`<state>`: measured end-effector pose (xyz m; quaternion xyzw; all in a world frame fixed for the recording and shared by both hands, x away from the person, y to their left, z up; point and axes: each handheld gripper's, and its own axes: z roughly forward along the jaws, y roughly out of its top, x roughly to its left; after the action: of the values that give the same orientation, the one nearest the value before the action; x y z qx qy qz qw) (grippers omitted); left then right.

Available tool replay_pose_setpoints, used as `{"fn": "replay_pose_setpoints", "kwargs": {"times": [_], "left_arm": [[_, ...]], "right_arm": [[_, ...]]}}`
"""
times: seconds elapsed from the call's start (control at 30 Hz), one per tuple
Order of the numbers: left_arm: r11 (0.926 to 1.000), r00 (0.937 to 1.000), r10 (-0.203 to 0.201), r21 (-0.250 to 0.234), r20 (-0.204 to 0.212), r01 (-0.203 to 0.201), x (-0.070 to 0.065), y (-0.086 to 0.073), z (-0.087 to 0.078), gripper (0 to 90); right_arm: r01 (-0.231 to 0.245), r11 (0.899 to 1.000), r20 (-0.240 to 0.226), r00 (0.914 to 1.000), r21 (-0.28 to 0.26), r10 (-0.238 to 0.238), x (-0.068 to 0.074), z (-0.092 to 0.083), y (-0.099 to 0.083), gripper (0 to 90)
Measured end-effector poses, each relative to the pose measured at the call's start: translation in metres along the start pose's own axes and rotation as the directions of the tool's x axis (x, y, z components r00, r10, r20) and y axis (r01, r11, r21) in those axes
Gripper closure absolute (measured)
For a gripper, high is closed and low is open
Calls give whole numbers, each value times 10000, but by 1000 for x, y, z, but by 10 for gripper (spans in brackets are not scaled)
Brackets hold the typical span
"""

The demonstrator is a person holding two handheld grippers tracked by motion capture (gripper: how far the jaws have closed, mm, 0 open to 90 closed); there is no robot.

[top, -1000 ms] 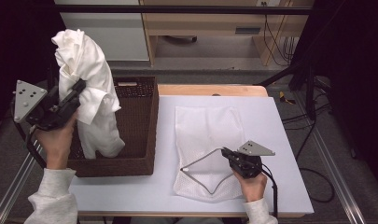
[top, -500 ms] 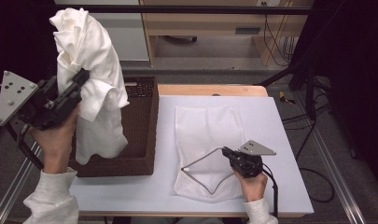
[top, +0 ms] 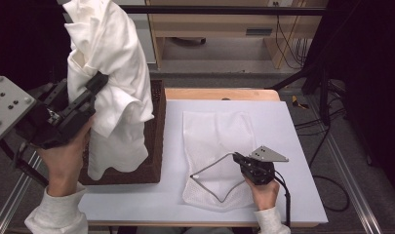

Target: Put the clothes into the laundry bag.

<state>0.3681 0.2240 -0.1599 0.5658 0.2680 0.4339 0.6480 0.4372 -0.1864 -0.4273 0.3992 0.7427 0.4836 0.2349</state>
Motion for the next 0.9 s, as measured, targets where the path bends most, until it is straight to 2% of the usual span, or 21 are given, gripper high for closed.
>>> {"fn": "replay_pose_setpoints", "kwargs": {"times": [0.03,0.07,0.23,0.33,0.43,0.47,0.5,0.63,0.67,0.7,0.73,0.77,0.9], "left_arm": [[10000,9998,30,-51,218,-29,-7,2,1,658],[10000,9998,30,-51,218,-29,-7,2,1,658],[9999,9972,108,-81,746,-102,-28,2,6,657],[10000,9933,26,-50,1153,-20,-41,-1,10,657],[10000,9866,-86,30,1631,83,-55,-7,13,657],[9998,9803,-169,149,1968,142,-65,-13,16,656],[9998,9803,-169,149,1968,142,-65,-13,16,657],[9984,9674,-192,560,2526,52,-84,-31,21,656],[9967,9593,-315,809,2808,90,-92,-41,23,656],[9967,9593,-315,809,2808,90,-92,-41,23,656],[9950,9502,-453,990,3083,153,-99,-53,24,656],[9950,9502,-453,990,3083,153,-99,-53,24,656],[9873,9353,-678,1585,3473,127,-109,-79,26,655]], "right_arm": [[-3,10000,-9,10000,-6,3,0,0,0,887],[-20,10000,0,10000,-9,20,0,0,0,887],[-19,10000,20,10000,-35,19,-1,0,0,887],[-13,10000,36,10000,-61,14,-1,-1,0,887],[-80,9999,11,10000,-82,80,-2,0,0,886],[-92,9999,32,10000,-85,92,-2,0,0,887],[-107,9999,48,9999,-86,107,-2,0,0,886],[-194,9998,137,9997,-98,196,-4,1,0,887],[-174,9998,161,9997,-87,175,-4,1,0,886],[-174,9998,161,9997,-87,175,-4,1,0,886],[-148,9999,229,9996,-66,150,-5,2,0,886],[-148,9999,229,9996,-66,150,-5,2,0,886],[-38,10000,428,9991,-54,40,-6,3,-1,886]]}}
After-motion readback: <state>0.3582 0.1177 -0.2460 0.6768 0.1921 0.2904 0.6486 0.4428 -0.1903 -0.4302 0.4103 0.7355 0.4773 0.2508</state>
